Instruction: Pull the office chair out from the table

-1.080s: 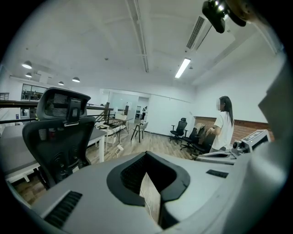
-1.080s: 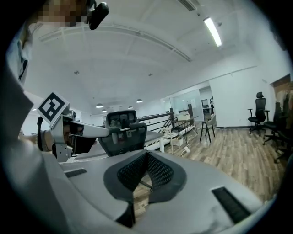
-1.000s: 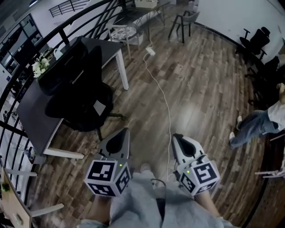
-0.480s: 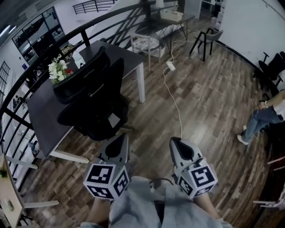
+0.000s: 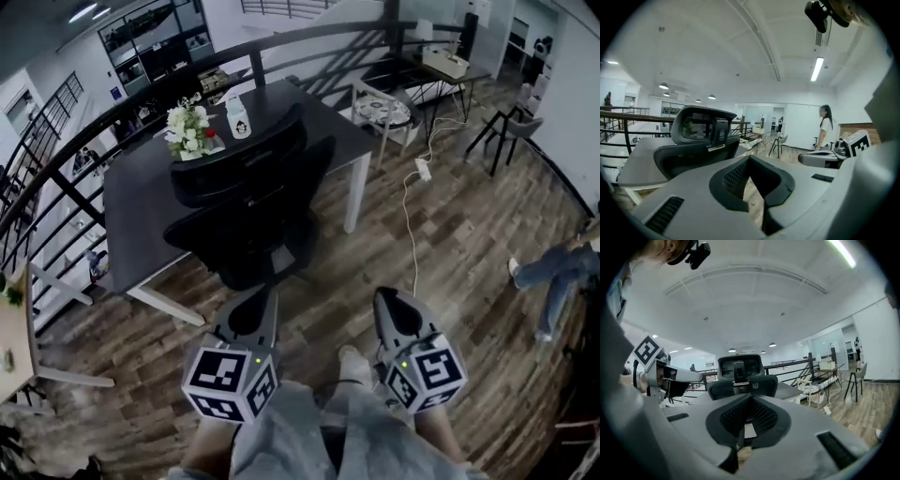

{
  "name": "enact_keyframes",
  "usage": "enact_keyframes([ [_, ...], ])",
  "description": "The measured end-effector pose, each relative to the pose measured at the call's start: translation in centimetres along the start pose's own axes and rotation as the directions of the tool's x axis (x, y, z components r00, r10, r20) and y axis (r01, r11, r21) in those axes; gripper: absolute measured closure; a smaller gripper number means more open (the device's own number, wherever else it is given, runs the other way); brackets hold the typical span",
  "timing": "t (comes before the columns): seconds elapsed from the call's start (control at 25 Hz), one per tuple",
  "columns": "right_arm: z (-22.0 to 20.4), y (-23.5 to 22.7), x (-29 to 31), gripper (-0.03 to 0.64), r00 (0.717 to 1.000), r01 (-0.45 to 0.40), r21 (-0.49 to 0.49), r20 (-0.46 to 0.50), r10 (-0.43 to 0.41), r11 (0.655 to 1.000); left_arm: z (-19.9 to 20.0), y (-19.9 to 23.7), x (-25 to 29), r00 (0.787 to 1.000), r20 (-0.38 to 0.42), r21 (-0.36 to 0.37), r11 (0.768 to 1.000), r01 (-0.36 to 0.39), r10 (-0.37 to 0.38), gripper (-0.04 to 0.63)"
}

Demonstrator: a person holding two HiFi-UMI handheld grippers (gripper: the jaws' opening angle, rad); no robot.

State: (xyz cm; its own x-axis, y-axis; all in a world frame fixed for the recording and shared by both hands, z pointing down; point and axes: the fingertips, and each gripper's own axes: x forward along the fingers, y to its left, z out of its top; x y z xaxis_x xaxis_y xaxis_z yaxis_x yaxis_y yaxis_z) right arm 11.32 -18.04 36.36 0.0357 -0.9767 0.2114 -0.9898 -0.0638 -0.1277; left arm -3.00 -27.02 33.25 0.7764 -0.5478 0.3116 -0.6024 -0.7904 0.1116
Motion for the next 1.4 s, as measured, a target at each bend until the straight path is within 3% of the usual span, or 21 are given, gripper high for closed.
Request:
enact_keyframes([
  [0.2, 2.5, -2.4, 4.7, 0.612, 0.995, -0.101, -0.066, 0.005, 0.102, 0.993, 1.5, 2.2, 1.3, 0.990, 0.026, 0.005, 0.990, -0.142, 0.142, 0.584],
  [0.36, 4.3, -4.2, 9.3, 0.612, 0.987, -0.158, -0.189, 0.005, 0.162, 0.969, 2.0, 4.9, 2.6, 0.958, 0.052, 0.076, 0.955, -0.285, 0.282, 0.584],
  [0.44, 5.0, -5.3, 11.5, 0.612, 0.984, -0.172, -0.267, -0.008, 0.176, 0.948, 2.1, 6.3, 2.9, 0.935, 0.060, 0.088, 0.931, -0.353, 0.349, 0.583],
  [0.64, 5.6, -6.1, 17.3, 0.580, 0.959, -0.280, -0.396, -0.067, 0.277, 0.874, 1.6, 10.6, 2.9, 0.863, 0.065, 0.172, 0.846, -0.505, 0.501, 0.560],
  [0.76, 6.0, -6.6, 20.6, 0.522, 0.953, -0.294, -0.535, -0.099, 0.286, 0.792, 1.6, 12.9, 3.3, 0.827, 0.061, 0.257, 0.792, -0.554, 0.559, 0.509],
  [0.88, 6.4, -6.5, 23.6, 0.463, 0.950, -0.288, -0.695, -0.122, 0.286, 0.659, 1.3, 15.4, 3.7, 0.769, 0.051, 0.424, 0.683, -0.594, 0.637, 0.473],
  [1.0, 6.5, -6.2, 26.1, 0.421, 0.943, -0.291, -0.816, -0.157, 0.292, 0.499, 0.9, 17.4, 4.8, 0.718, 0.039, 0.615, 0.549, -0.566, 0.695, 0.425],
  [1.08, 6.5, -6.1, 28.0, 0.399, 0.943, -0.282, -0.870, -0.175, 0.282, 0.404, 0.6, 18.9, 5.7, 0.677, 0.033, 0.731, 0.444, -0.519, 0.736, 0.408],
  [1.16, 6.2, -5.7, 29.7, 0.384, 0.944, -0.263, -0.920, -0.184, 0.273, 0.290, 0.3, 20.0, 6.3, 0.634, 0.042, 0.842, 0.314, -0.439, 0.772, 0.399],
  [1.24, 5.4, -5.3, 31.0, 0.363, 0.942, -0.256, -0.952, -0.208, 0.262, 0.165, -0.1, 20.7, 7.0, 0.607, 0.052, 0.923, 0.193, -0.332, 0.793, 0.395],
  [1.28, 4.8, -5.2, 31.7, 0.350, 0.940, -0.263, -0.958, -0.228, 0.255, 0.114, -0.5, 21.2, 7.4, 0.599, 0.043, 0.945, 0.161, -0.283, 0.800, 0.382],
  [1.32, 4.1, -5.3, 32.3, 0.344, 0.937, -0.272, -0.959, -0.247, 0.248, 0.074, -1.3, 21.9, 7.8, 0.590, 0.021, 0.957, 0.155, -0.247, 0.807, 0.372],
  [1.4, 3.1, -5.4, 33.5, 0.333, 0.933, -0.284, -0.959, -0.270, 0.237, 0.024, -3.1, 23.4, 8.1, 0.559, -0.050, 0.960, 0.194, -0.201, 0.828, 0.365],
])
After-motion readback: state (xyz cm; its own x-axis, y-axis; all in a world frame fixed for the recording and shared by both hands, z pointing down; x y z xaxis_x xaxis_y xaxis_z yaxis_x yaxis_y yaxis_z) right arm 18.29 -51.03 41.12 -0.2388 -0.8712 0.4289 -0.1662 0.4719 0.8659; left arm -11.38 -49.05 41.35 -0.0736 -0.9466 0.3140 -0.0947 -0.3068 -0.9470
